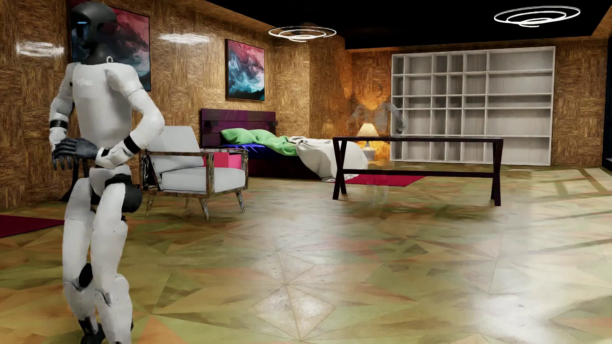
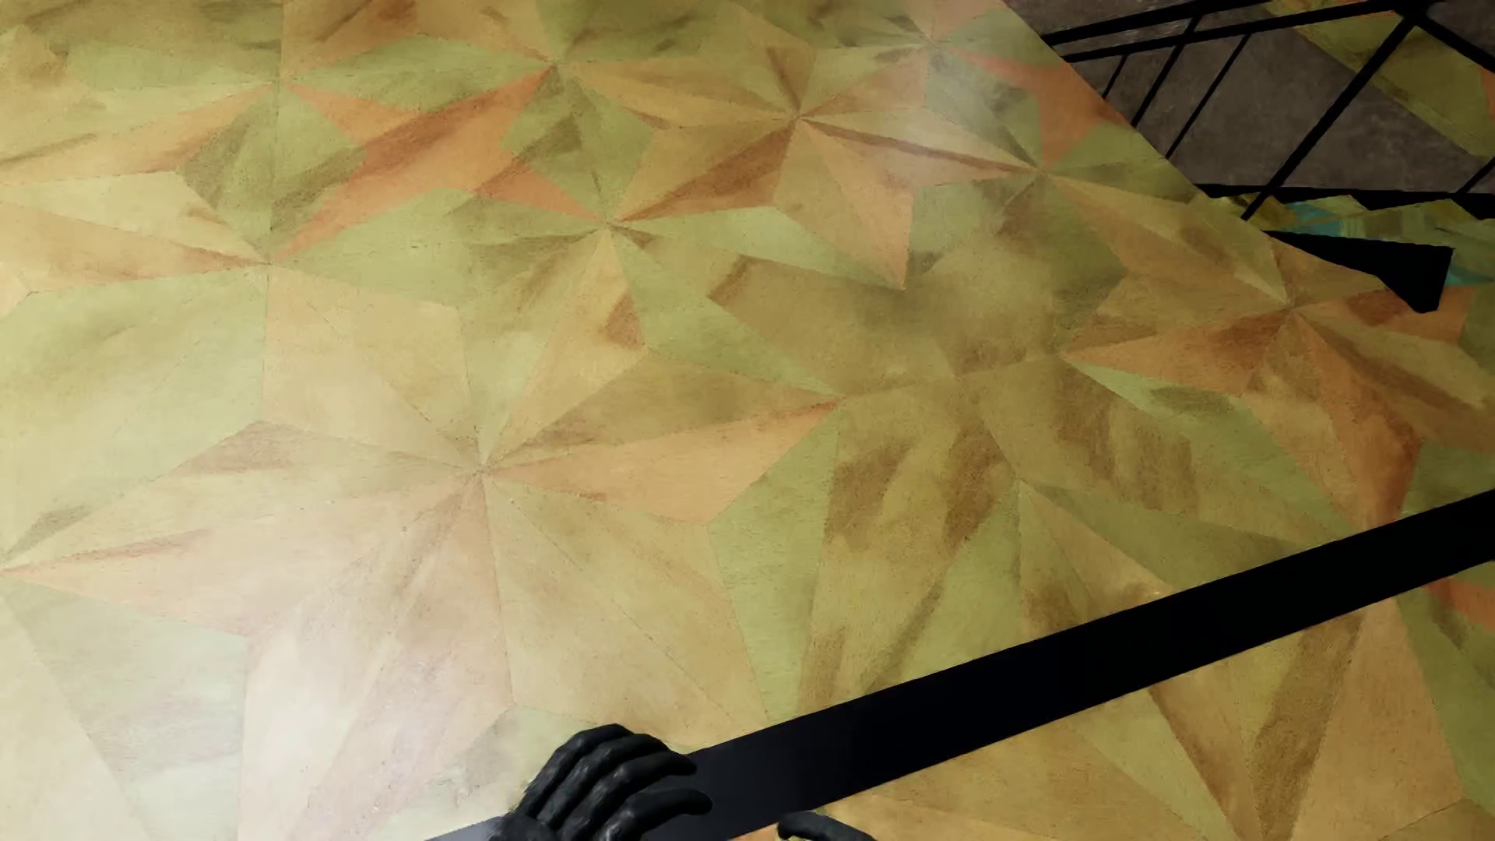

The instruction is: Move towards the dark gray desk

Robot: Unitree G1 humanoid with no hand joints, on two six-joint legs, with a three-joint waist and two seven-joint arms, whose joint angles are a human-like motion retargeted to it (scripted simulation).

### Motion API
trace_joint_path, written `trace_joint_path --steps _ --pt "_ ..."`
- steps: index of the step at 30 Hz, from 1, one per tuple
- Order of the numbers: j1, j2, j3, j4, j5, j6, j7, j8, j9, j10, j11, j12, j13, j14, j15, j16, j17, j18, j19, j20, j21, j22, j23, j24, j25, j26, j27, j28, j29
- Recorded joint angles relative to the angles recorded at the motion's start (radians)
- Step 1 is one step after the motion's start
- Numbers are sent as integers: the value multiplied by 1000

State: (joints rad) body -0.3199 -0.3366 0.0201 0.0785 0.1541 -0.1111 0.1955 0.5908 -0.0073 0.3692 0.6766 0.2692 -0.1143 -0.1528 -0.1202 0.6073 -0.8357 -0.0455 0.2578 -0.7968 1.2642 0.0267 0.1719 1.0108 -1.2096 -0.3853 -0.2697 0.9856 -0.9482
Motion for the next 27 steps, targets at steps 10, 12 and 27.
trace_joint_path --steps 10,12,27 --pt "-23 129 -11 -58 -142 21 -233 -364 -23 -96 -297 -12 -10 113 -83 32 74 -101 -224 29 -20 42 36 5 4 -19 -75 0 31" --pt "-81 120 -17 -64 -136 42 -317 -451 -14 -70 -320 -27 6 137 -82 63 78 -117 -245 -10 -36 45 23 22 15 -8 -65 -1 45" --pt "-97 -24 -34 340 -283 174 331 -1084 76 271 -304 114 26 -4 -2 234 115 -40 -291 -40 -25 -27 40 15 -14 33 -69 -19 -10"
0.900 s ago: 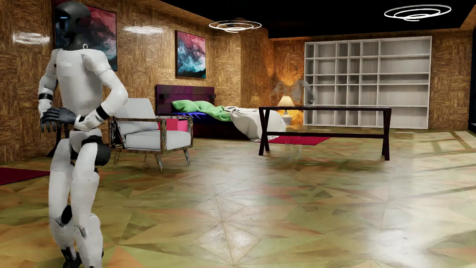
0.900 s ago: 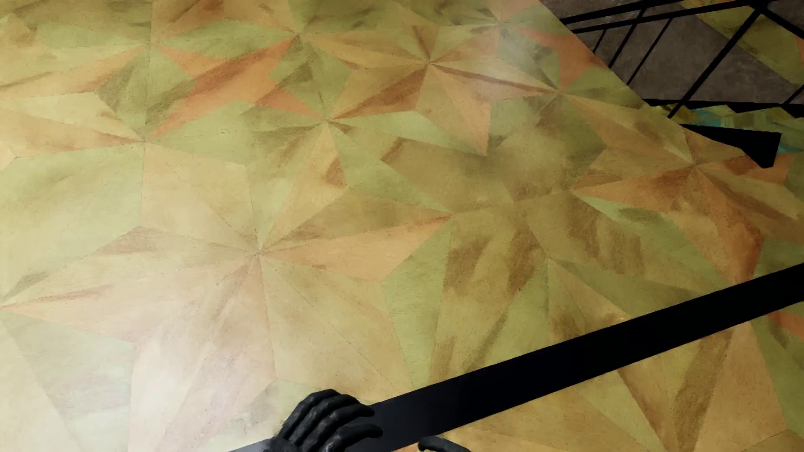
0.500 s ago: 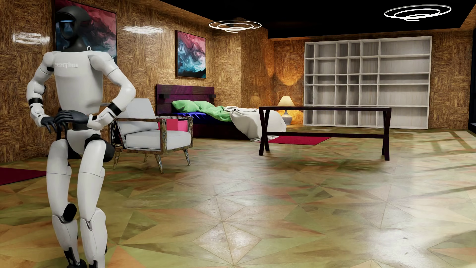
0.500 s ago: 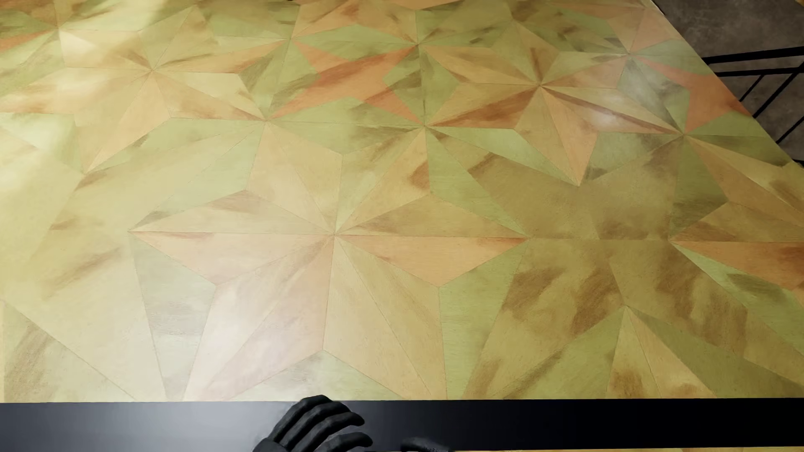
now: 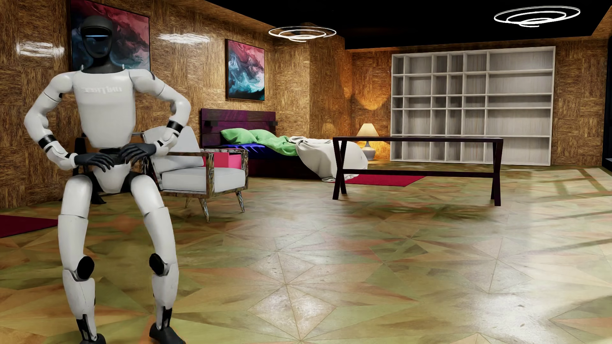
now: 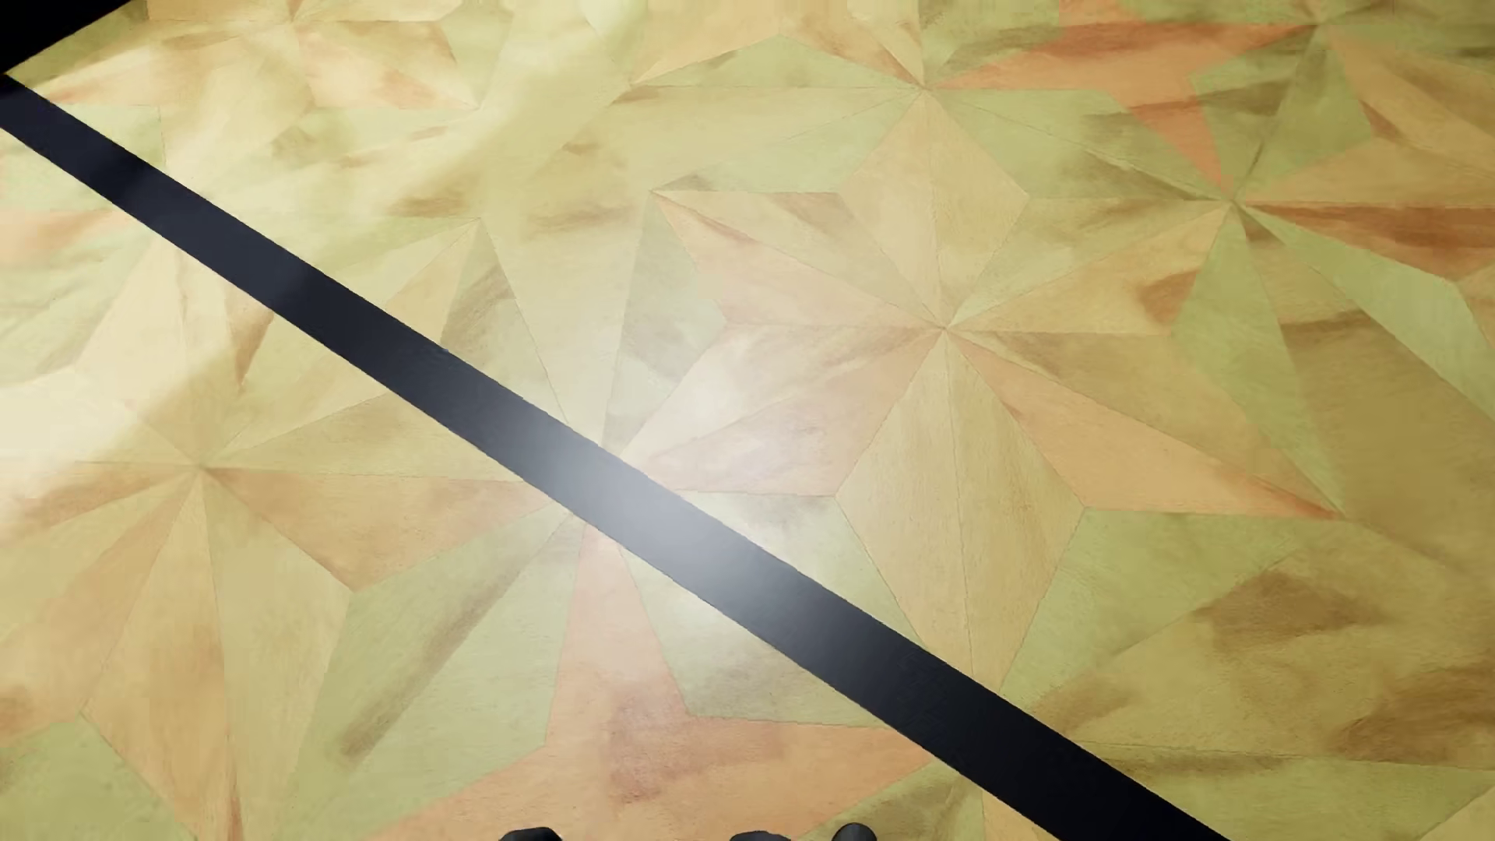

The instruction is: Move towards the dark gray desk

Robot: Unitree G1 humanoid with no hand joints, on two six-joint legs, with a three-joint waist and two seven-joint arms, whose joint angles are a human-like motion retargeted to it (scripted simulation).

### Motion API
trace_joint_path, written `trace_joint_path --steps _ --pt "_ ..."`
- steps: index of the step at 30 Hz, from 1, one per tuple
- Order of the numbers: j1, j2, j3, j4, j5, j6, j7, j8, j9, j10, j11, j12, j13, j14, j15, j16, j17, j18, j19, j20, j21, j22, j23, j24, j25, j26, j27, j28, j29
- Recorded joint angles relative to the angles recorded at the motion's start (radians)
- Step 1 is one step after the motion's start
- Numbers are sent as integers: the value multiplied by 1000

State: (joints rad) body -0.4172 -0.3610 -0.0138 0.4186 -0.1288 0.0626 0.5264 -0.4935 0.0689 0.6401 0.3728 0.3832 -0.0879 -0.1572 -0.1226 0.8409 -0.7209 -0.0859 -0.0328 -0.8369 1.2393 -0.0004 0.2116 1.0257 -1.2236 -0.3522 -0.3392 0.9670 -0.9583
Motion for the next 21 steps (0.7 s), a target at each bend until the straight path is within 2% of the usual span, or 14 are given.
trace_joint_path --steps 2,3,5,6,7,8,9,11,14,16,17,18,20,21 --pt "102 23 4 60 -33 4 74 -72 -15 41 -2 -40 18 -31 10 -42 -15 52 0 6 -11 27 -15 -18 26 19 -4 5 5" --pt "169 38 2 102 -46 7 169 -114 -27 27 -10 -61 22 -49 19 -70 -20 87 1 4 -19 51 -21 -32 37 16 -10 15 13" --pt "312 75 -14 183 -72 14 443 -217 -52 -33 -28 -75 1 -68 37 -97 -24 155 6 0 -28 62 -33 -73 57 8 -14 18 36" --pt "366 97 -21 193 -86 17 545 -270 -63 -79 -39 -83 -8 -39 50 -103 -23 136 10 -10 -40 73 -38 -98 55 4 -16 15 48" --pt "385 123 -22 177 -99 20 563 -319 -70 -130 -49 -92 -14 -2 65 -106 -22 5 16 -26 -54 85 -45 -125 47 3 -21 37 55" --pt "372 151 -17 142 -119 20 500 -358 -74 -173 -63 -103 -19 -8 82 -116 -22 -45 25 -37 -64 89 -47 -147 38 9 -26 18 55" --pt "364 177 -14 101 -148 15 457 -393 -78 -208 -74 -112 -27 3 103 -133 -24 -56 36 -38 -64 84 -42 -157 31 17 -33 18 46" --pt "364 210 -3 -2 -234 -6 406 -440 -88 -273 -66 -114 -42 9 140 -151 -28 -34 63 -21 -19 64 -14 -138 41 30 -31 19 29" --pt "376 246 29 -169 -390 -54 355 -482 -104 -345 -37 -118 -40 -8 186 -148 -38 12 100 8 34 78 14 -114 109 5 -17 0 35" --pt "360 263 49 -269 -516 -90 299 -506 -108 -347 32 -117 -25 -36 163 -162 -48 47 82 22 21 64 16 -112 122 -12 8 2 30" --pt "344 235 47 -314 -573 -109 256 -431 -105 -330 90 -115 -8 -56 111 -167 -53 65 68 17 -6 59 18 -117 106 -17 17 5 19" --pt "332 168 35 -355 -588 -125 201 -253 -100 -315 147 -115 4 -71 50 -166 -46 82 68 5 -15 52 21 -124 93 -16 44 7 -1" --pt "313 45 15 -415 -476 -149 90 146 -91 -297 217 -125 42 -91 -30 -156 -34 111 55 -22 -78 41 6 -136 52 -12 73 15 -26" --pt "303 8 13 -436 -403 -159 38 280 -88 -286 250 -131 70 -99 -45 -151 -36 123 75 -38 -117 40 -3 -139 24 -7 77 17 -27"
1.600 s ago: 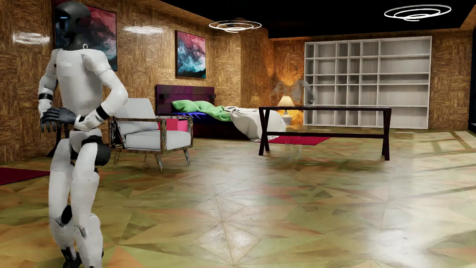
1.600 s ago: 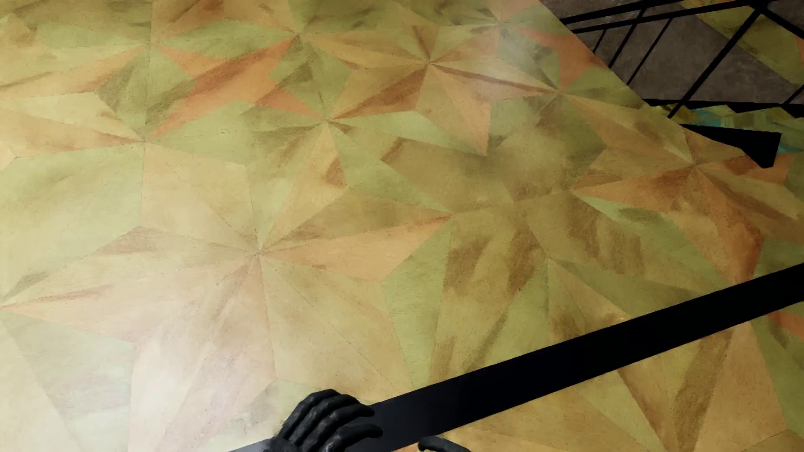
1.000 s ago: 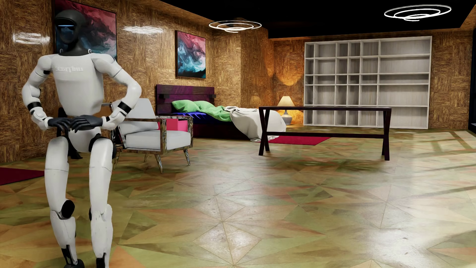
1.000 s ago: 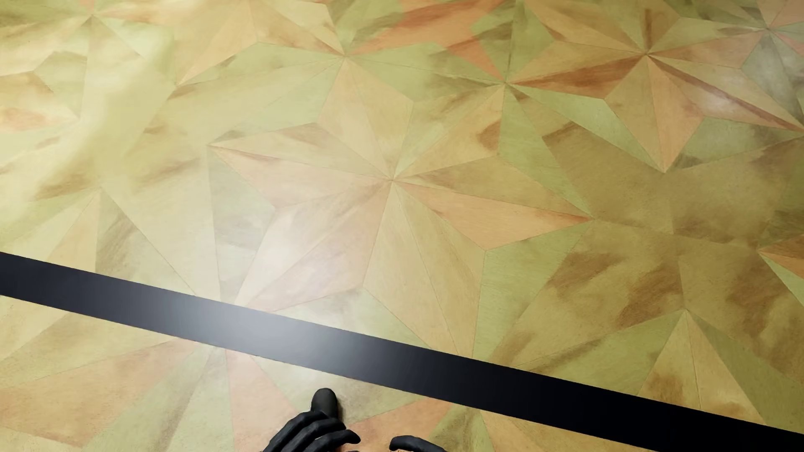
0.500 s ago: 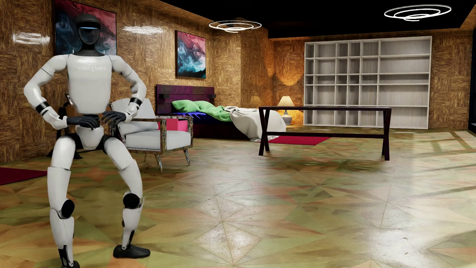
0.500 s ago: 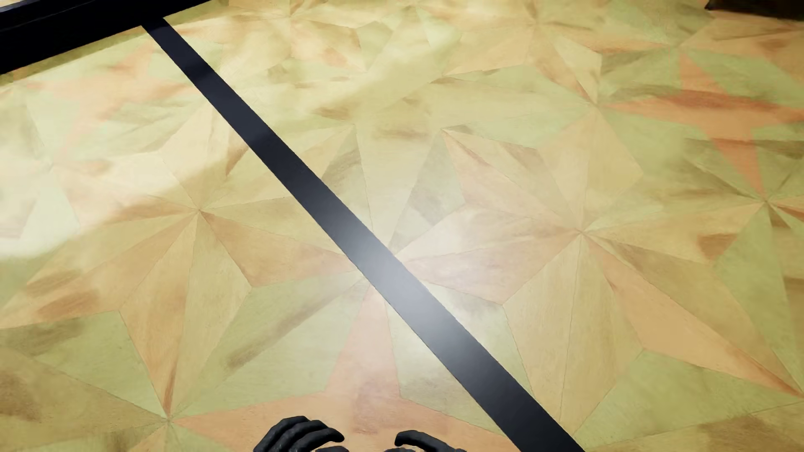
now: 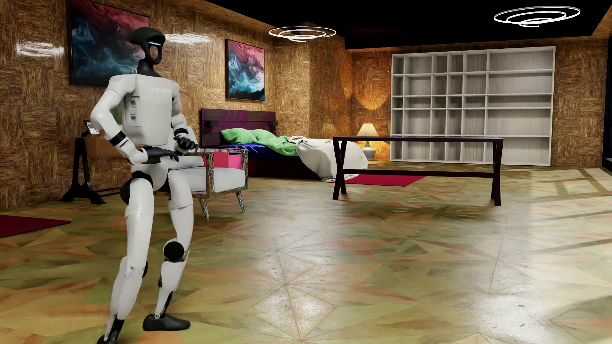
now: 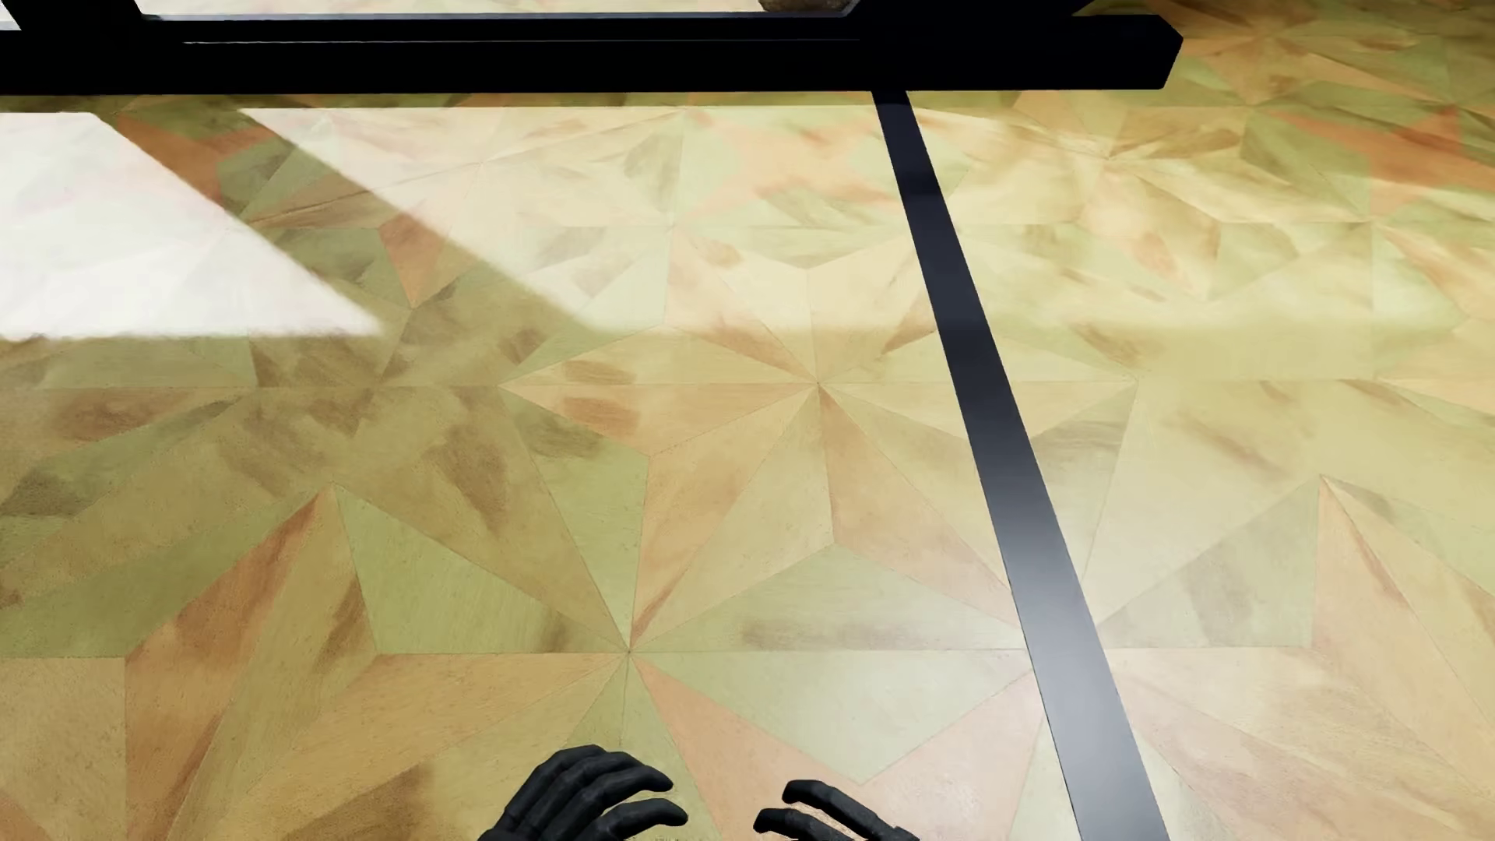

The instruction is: Move towards the dark gray desk

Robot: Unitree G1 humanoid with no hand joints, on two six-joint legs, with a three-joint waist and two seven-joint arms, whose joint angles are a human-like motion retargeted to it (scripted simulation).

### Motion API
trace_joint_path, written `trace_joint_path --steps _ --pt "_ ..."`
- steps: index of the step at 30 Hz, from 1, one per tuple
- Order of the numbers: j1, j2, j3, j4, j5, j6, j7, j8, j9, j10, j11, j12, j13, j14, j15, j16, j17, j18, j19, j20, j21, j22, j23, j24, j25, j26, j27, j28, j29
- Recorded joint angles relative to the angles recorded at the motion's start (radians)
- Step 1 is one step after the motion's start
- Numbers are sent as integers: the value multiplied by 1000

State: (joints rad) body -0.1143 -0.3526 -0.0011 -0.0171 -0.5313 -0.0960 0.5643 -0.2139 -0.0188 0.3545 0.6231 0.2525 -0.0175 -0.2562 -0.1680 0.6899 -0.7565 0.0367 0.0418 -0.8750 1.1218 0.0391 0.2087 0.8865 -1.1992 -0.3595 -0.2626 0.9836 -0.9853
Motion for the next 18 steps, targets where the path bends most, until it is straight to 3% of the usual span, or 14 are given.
trace_joint_path --steps 2,6,10,12,14,15,17,18 --pt "-13 -47 1 -40 107 -17 -106 111 8 14 67 1 50 -10 -8 11 -7 20 6 -28 -60 -1 7 3 -44 13 -11 1 6" --pt "-17 -136 2 -147 303 -43 -340 212 33 24 88 7 94 -13 -11 9 -24 53 -13 -39 -131 -29 -15 10 -82 21 -60 2 55" --pt "13 -198 15 -250 477 -57 -569 264 52 15 -83 27 41 -5 121 -6 -53 76 -11 -8 -61 -33 -35 37 -84 28 -98 2 70" --pt "40 -210 22 -288 546 -58 -681 270 58 5 -221 49 -9 3 211 -17 -60 79 46 17 7 -37 -39 48 -70 28 -105 2 76" --pt "71 -213 29 -325 577 -59 -786 238 62 1 -348 64 -52 7 234 -29 -63 82 74 41 64 -44 -38 58 -62 21 -103 2 78" --pt "90 -211 31 -343 597 -57 -839 266 63 3 -394 66 -71 5 231 -30 -65 85 115 46 91 -45 -39 64 -56 17 -98 2 76" --pt "140 -195 30 -375 659 -48 -942 447 63 11 -394 60 -77 2 217 -26 -58 97 145 51 107 -25 -28 57 -43 -1 -95 2 74" --pt "169 -176 30 -381 688 -40 -989 535 61 11 -375 61 -79 9 267 -22 -51 105 69 51 107 -17 -26 49 -28 -2 -92 2 79"
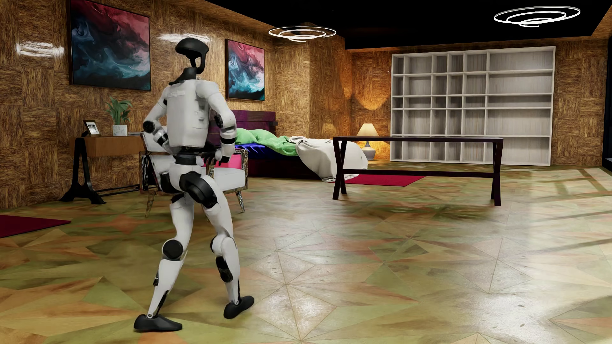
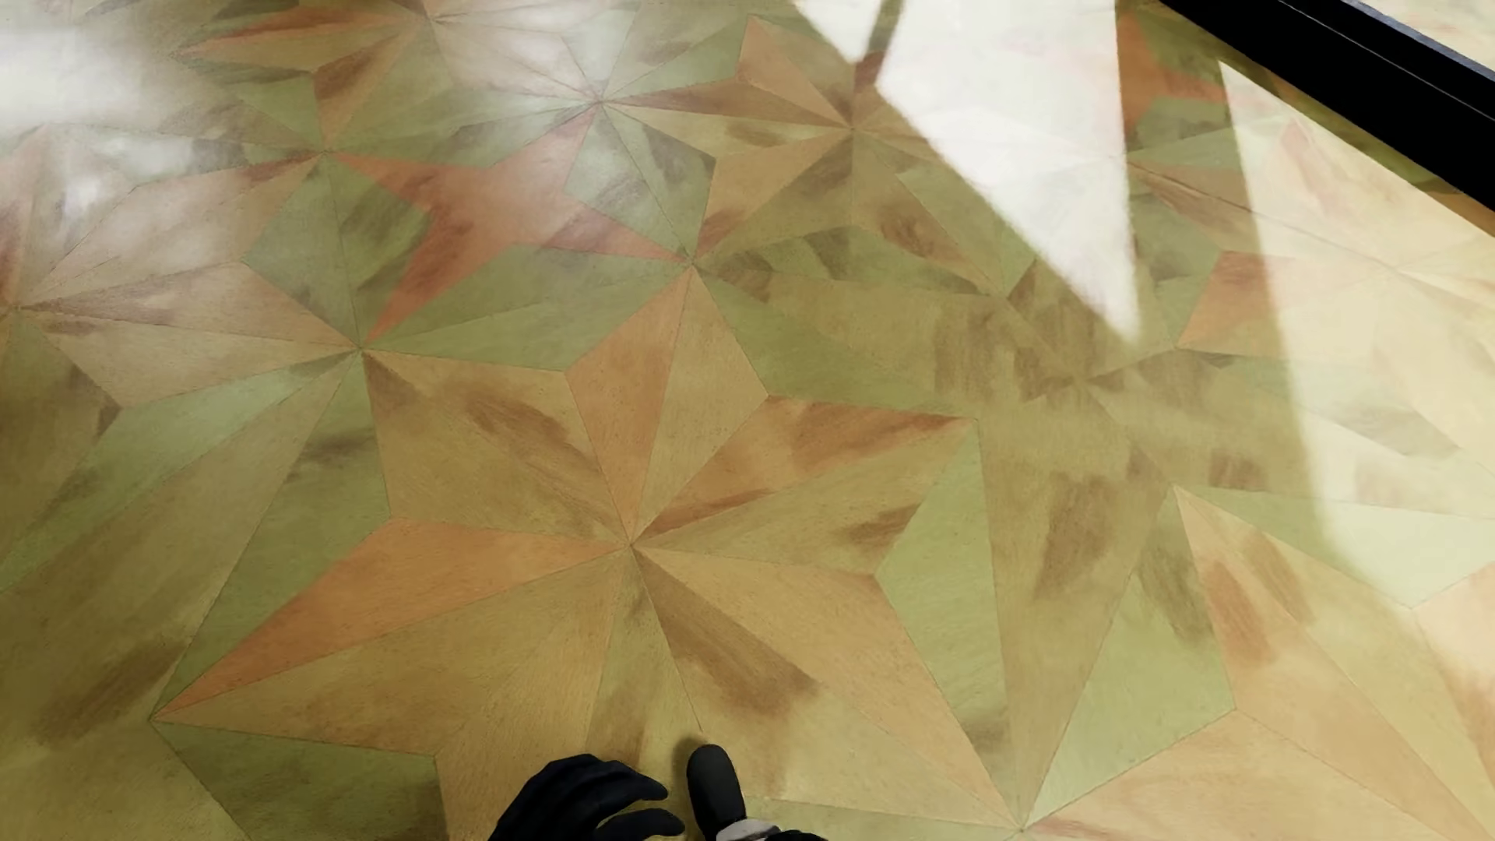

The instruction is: Move towards the dark gray desk

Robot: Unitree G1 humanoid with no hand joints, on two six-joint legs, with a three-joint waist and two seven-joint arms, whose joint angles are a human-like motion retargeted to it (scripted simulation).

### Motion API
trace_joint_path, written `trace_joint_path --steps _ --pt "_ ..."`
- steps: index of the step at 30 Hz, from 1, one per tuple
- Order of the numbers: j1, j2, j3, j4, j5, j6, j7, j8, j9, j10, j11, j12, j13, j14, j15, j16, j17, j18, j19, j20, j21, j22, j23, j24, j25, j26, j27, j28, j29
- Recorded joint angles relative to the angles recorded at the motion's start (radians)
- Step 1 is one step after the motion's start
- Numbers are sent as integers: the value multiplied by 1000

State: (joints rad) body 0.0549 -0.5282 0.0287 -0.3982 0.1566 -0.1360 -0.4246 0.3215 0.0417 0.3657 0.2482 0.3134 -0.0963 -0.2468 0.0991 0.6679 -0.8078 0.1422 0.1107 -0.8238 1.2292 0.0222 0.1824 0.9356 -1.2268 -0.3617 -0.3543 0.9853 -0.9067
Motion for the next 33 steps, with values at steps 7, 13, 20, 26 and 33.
trace_joint_path --steps 7,13,20,26,33 --pt "-48 128 -43 44 -80 114 104 -295 -25 427 115 15 -26 309 -82 35 47 -390 -142 47 -19 136 -19 29 15 -19 -27 -6 30" --pt "-497 234 -101 421 -58 215 368 -508 -16 881 203 -48 -36 233 -282 111 72 -378 -170 -44 -33 76 2 -16 45 0 -61 0 27" --pt "-684 399 -39 551 -47 214 494 -446 -5 181 148 32 -12 168 -387 23 50 -197 -151 90 4 30 -2 60 93 24 -52 -1 37" --pt "-595 563 -25 476 -108 160 462 -358 -23 16 128 -2 65 318 -348 -24 40 -194 -119 116 -68 11 -21 109 118 -37 -19 0 68" --pt "-400 339 -8 386 -329 75 628 -337 -30 30 717 0 86 122 104 -46 -30 -142 -22 92 -100 50 -57 98 149 -35 -40 0 127"
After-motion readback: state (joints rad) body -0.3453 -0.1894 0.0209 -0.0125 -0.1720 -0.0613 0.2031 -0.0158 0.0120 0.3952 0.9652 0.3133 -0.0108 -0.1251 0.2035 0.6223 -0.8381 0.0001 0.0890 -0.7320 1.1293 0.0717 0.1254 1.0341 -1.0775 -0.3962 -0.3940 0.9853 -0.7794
